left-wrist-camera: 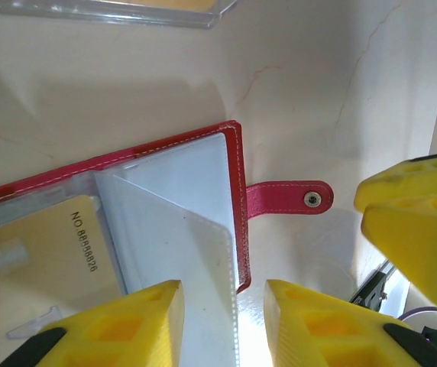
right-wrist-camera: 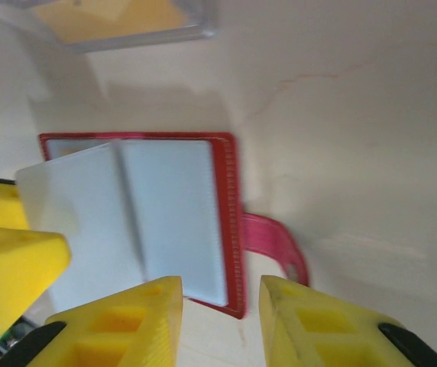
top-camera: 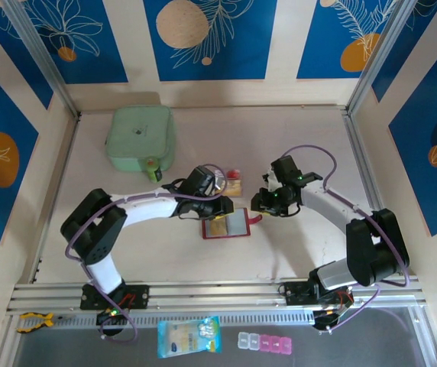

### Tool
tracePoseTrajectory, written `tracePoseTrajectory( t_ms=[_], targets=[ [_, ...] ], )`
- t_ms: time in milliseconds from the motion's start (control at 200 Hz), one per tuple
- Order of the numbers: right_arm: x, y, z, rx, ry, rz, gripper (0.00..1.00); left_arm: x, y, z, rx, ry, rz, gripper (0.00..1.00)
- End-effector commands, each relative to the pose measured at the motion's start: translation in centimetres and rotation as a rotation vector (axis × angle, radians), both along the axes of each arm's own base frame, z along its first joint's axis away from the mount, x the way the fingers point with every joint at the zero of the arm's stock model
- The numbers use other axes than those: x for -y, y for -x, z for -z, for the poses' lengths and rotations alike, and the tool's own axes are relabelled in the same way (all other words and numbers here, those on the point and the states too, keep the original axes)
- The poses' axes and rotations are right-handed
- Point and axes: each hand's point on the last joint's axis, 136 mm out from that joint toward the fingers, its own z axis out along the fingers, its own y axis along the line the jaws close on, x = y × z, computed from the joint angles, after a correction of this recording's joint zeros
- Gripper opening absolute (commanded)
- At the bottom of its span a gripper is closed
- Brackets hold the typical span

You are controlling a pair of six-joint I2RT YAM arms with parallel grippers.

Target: Take the credit cards out of the card holder

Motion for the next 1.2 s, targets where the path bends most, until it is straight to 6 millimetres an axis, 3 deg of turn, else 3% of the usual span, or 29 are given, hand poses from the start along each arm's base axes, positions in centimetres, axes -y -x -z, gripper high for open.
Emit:
tracePoseTrajectory(
  t_ms=[0,315,545,920,1195],
  targets=[
    [1.5,0.8,0.6,-0.021,0.038,-0.004,0.33,1.3,0.1,-0.1,-0.014,0.011,0.032,0.34],
    [0.5,0.9,2.2,-0.072,-0.1,-0.003,0.34,3.4,0.3,0.9,-0.036,0.009,0.073,0.36],
    [-0.1,0.8,3.1,-0.095,-0.132,-0.011,0.31,3.6,0.6,2.4,-0.063,-0.015,0.085,0.42],
    [-1.1,1.0,4.1,-0.127,-0.151,-0.042,0.16,1.5,1.4,4.1,-0.086,-0.107,0.062,0.42],
    [-3.2,1.4,4.3,-0.141,-0.156,-0.089,0.06,-0.4,2.0,3.9,-0.074,-0.136,0.033,0.42]
  ],
)
